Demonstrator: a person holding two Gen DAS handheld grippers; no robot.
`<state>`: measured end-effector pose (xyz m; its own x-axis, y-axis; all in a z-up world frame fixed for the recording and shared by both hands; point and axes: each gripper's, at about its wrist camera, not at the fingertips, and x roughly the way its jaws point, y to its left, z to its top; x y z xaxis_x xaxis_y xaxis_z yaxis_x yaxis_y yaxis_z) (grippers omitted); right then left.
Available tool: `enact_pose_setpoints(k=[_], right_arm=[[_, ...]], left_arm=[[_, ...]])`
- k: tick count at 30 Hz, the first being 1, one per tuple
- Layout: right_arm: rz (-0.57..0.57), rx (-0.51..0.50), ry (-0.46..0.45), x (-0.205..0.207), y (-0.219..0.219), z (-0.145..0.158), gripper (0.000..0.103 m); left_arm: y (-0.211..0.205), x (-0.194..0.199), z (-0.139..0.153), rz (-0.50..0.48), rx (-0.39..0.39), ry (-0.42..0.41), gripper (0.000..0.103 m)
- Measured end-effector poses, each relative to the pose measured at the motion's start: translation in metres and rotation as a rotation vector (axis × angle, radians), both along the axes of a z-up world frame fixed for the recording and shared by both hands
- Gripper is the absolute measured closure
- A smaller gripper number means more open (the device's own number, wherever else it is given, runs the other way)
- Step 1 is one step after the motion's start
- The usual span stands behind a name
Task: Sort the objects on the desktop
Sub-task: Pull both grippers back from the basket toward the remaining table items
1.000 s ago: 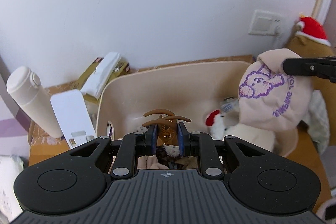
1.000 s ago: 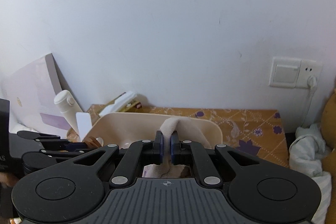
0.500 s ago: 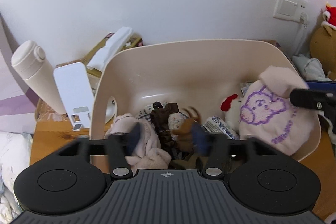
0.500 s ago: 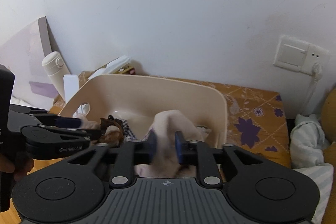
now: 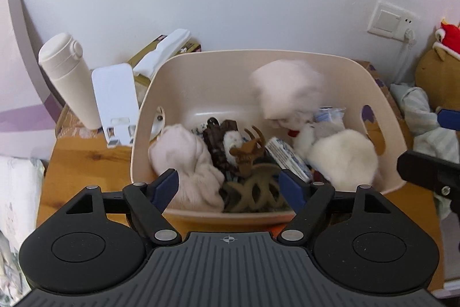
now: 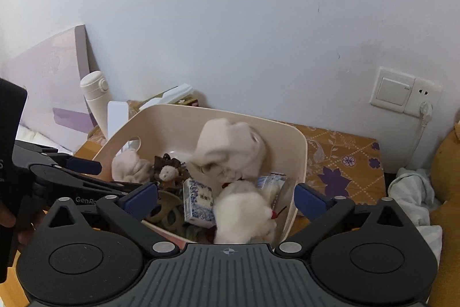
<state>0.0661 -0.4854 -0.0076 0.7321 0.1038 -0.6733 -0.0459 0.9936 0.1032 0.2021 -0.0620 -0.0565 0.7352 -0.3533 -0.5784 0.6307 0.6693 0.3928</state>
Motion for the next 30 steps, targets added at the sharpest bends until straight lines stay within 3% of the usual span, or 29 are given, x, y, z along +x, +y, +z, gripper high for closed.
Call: enact_pose_setpoints(k=[7, 13, 21, 25, 30], right_arm=[[0.05, -0.042, 0.061, -0.02, 0.006, -0.018, 0.0], [0.049, -0.067, 0.127, -0.037, 0.004, -0.038, 0.0], [0.03, -0.043, 0.243, -0.057, -0.003, -0.072, 0.0], [-0.001, -0.073, 0.284, -0.065, -0.004, -0.086, 0.0], [-0.002, -0.07, 0.327, -0.071, -0.013, -0.1, 0.0]], left_arm=[[0.016, -0.023, -0.009, 0.023, 0.023, 0.052, 0.022], [0.027, -0.04, -0.026, 0.047, 0.051, 0.046, 0.021], [0.049, -0.042, -0.059, 0.14, 0.054, 0.188, 0.021], [0.058, -0.04, -0.076, 0.207, 0.078, 0.204, 0.021], [0.063, -0.037, -0.089, 0.21, 0.116, 0.244, 0.021]])
